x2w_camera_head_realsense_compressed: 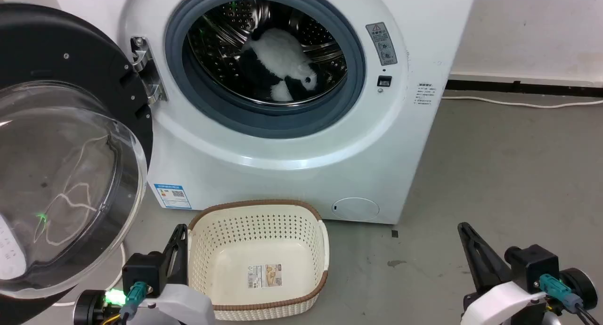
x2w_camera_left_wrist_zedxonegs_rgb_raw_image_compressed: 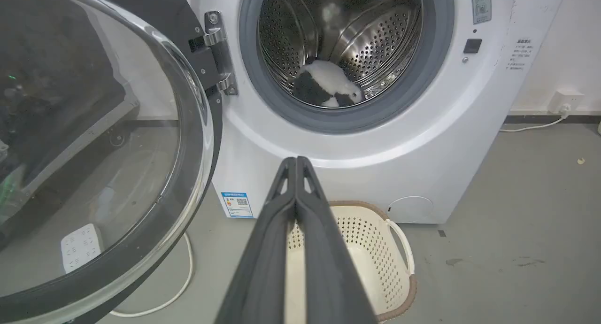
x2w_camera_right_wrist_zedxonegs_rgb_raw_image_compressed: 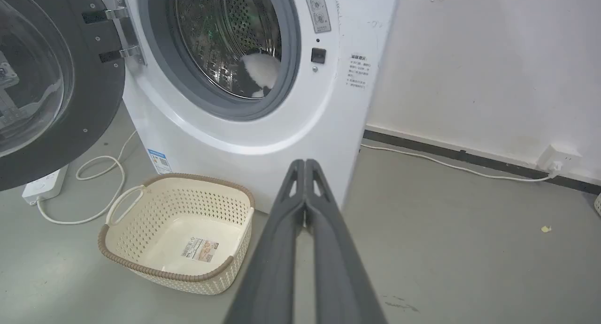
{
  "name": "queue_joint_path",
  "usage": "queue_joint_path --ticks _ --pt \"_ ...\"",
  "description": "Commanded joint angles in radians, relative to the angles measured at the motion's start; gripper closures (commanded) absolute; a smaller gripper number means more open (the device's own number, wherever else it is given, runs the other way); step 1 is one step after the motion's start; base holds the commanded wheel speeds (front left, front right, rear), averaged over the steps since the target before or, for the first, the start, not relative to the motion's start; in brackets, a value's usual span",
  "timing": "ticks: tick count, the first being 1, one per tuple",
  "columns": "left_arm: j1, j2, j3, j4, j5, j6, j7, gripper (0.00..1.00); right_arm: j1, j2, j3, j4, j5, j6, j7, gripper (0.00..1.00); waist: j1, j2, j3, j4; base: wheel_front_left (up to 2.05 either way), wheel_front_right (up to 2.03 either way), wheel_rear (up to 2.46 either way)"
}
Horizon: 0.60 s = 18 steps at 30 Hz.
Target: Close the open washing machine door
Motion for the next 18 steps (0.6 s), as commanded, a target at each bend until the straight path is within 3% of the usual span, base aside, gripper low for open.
queue_joint_path --ticks 1,18 --pt "-0.015 0.000 0.001 -0.004 0.002 0.003 0.000 1.00 -0.014 0.005 0.000 -0.005 -0.007 0.001 0.000 1.00 0.0000 0.0000 0.000 0.000 0.00 0.00 0.00" --pt "-0.015 0.000 0.001 -0.004 0.002 0.003 0.000 1.00 -0.014 0.005 0.000 -0.005 -0.007 0.001 0.000 1.00 0.0000 0.0000 0.000 0.000 0.00 0.00 0.00"
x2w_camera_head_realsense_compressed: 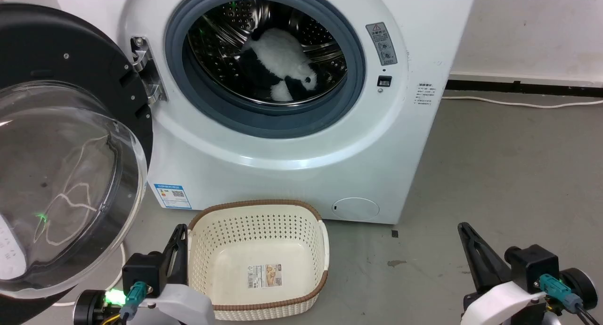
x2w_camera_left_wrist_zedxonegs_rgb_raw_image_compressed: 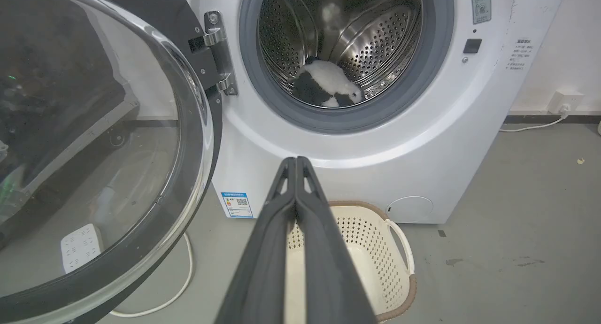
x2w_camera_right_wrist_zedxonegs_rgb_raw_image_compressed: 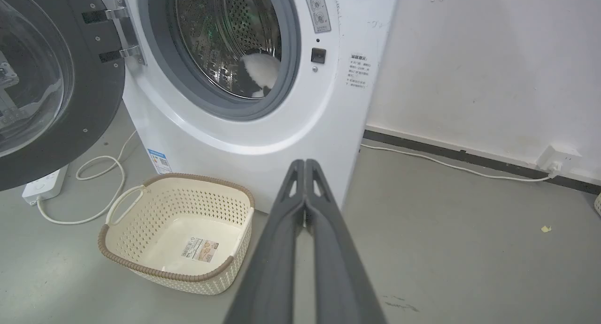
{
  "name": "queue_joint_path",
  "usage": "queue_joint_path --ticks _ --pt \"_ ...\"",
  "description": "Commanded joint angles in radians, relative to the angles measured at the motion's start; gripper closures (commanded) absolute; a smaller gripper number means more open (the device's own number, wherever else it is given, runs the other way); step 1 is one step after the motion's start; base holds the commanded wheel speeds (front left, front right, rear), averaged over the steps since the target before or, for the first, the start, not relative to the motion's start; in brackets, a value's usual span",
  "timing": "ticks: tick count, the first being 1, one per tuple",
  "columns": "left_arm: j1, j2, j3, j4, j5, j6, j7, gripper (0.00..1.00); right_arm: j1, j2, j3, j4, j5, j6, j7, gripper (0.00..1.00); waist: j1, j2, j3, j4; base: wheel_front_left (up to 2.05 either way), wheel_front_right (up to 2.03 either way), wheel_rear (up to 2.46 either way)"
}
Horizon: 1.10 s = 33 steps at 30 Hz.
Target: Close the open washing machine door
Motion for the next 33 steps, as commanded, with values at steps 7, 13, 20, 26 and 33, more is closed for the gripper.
queue_joint_path --ticks 7,13,20,26,33 --pt "-0.015 0.000 0.000 -0.004 0.002 0.003 0.000 1.00 -0.014 0.005 0.000 -0.005 -0.007 0.001 0.000 1.00 0.0000 0.0000 0.000 0.000 0.00 0.00 0.00" --pt "-0.015 0.000 0.000 -0.004 0.002 0.003 0.000 1.00 -0.014 0.005 0.000 -0.005 -0.007 0.001 0.000 1.00 0.0000 0.0000 0.000 0.000 0.00 0.00 0.00" --pt "0.001 0.000 -0.001 0.001 0.000 0.000 0.000 0.00 0.001 0.000 0.000 0.001 0.001 0.000 0.000 0.00 0.0000 0.0000 0.000 0.000 0.00 0.00 0.00" --pt "0.001 0.000 -0.008 0.001 -0.002 -0.001 -0.013 0.00 -0.001 0.000 -0.006 0.007 0.009 0.000 -0.013 0.00 0.0000 0.0000 0.000 0.000 0.00 0.00 0.00" --pt "0.003 0.001 -0.015 0.001 -0.003 -0.001 -0.030 0.00 -0.002 0.000 -0.013 0.008 0.018 0.000 -0.030 0.00 0.0000 0.0000 -0.001 0.007 0.00 0.00 0.00"
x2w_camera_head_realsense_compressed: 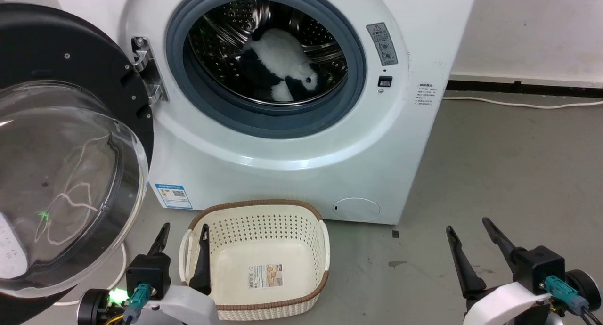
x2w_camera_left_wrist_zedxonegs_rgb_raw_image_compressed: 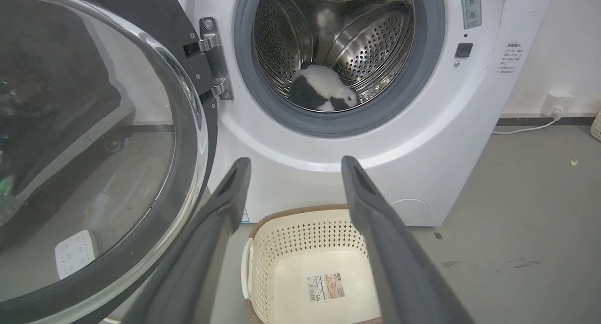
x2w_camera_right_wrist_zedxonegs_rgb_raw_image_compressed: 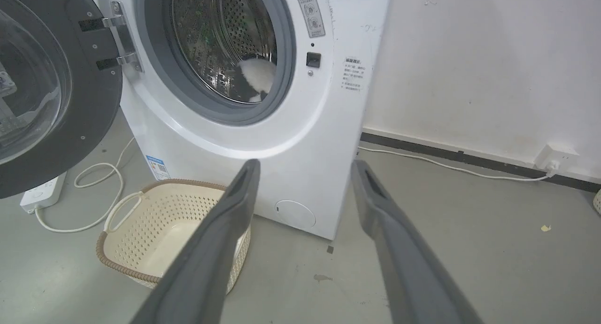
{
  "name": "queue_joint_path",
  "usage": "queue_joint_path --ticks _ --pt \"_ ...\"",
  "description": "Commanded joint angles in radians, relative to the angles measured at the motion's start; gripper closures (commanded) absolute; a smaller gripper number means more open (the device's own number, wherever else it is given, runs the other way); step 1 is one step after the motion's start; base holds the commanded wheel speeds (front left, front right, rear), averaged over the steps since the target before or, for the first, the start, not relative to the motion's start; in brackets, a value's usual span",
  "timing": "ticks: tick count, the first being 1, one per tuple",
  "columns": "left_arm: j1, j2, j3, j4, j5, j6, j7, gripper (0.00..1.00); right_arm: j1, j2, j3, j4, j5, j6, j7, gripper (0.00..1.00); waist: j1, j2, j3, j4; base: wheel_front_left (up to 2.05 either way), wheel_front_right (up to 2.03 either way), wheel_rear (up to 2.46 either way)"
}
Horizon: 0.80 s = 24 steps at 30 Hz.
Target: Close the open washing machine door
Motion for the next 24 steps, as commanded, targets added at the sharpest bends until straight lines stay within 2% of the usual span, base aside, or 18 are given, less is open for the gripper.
queue_joint_path --ticks 1,8,9,12,24 --pt "0.002 0.001 -0.001 0.000 -0.003 -0.001 -0.011 0.00 -0.002 0.001 -0.002 0.000 0.008 0.000 -0.011 0.00 0.0000 0.0000 0.000 0.002 0.00 0.00 0.00" --pt "0.010 0.005 -0.007 0.001 -0.006 -0.004 -0.032 0.00 0.007 0.001 0.002 0.008 0.031 0.000 -0.032 0.00 0.0000 0.0000 -0.010 0.045 0.00 0.00 0.00" --pt "0.016 0.008 -0.010 0.003 -0.006 -0.006 -0.043 0.00 0.012 0.001 0.014 0.018 0.038 0.000 -0.042 0.00 0.0000 0.0000 -0.017 0.080 0.00 0.00 0.00" --pt "0.024 0.014 -0.014 0.009 -0.006 -0.009 -0.053 0.00 0.011 0.001 0.029 0.025 0.038 0.000 -0.053 0.00 0.0000 0.0000 -0.023 0.118 0.00 0.00 0.00" --pt "0.047 0.014 -0.011 -0.016 -0.010 0.006 -0.078 0.00 -0.017 0.002 0.077 0.053 0.045 0.000 -0.078 0.00 0.0000 0.0000 -0.014 0.180 0.00 0.00 0.00"
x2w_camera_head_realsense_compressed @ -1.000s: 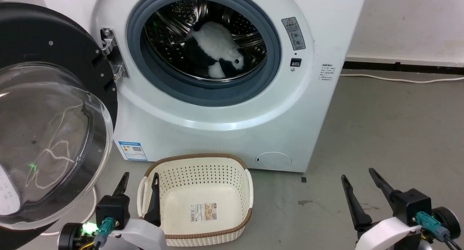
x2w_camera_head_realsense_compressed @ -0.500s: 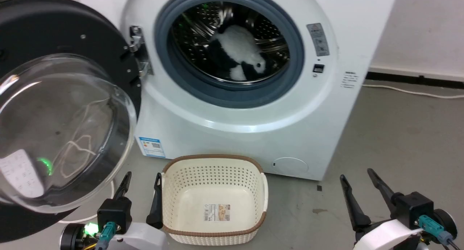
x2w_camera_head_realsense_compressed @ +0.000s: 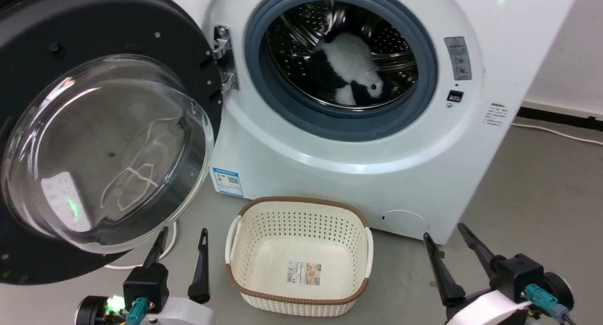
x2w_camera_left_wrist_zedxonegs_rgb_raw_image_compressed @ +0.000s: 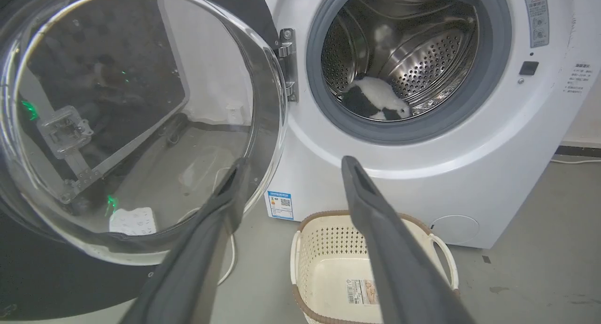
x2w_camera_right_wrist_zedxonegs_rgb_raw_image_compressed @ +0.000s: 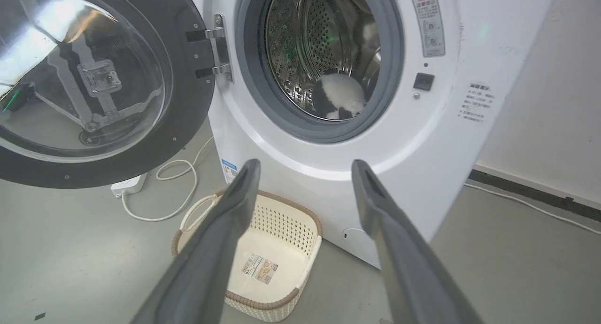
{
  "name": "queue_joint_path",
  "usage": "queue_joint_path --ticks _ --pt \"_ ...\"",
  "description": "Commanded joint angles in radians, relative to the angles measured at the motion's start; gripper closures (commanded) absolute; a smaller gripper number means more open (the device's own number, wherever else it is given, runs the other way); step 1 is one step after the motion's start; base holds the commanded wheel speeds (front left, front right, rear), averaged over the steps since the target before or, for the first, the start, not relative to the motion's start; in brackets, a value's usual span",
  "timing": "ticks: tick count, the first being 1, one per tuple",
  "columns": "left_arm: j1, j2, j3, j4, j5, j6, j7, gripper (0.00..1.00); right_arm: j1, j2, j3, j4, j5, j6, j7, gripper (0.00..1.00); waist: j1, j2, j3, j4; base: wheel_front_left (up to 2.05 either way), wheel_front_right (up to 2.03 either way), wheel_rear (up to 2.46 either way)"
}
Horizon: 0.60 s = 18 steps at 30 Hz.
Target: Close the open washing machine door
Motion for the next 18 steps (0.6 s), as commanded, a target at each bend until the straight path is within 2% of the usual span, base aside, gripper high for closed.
queue_joint_path --ticks 1,18 --pt "0.017 0.005 -0.001 -0.006 -0.009 0.006 -0.010 0.00 -0.018 0.002 0.007 0.007 0.007 0.000 -0.010 0.00 0.0000 0.0000 0.001 0.007 0.00 0.00 0.00" --pt "0.043 0.006 0.010 -0.032 -0.016 0.018 -0.046 0.00 -0.051 0.003 0.055 0.043 0.012 0.001 -0.045 0.00 0.0000 0.0000 0.004 0.080 0.00 0.00 0.00"
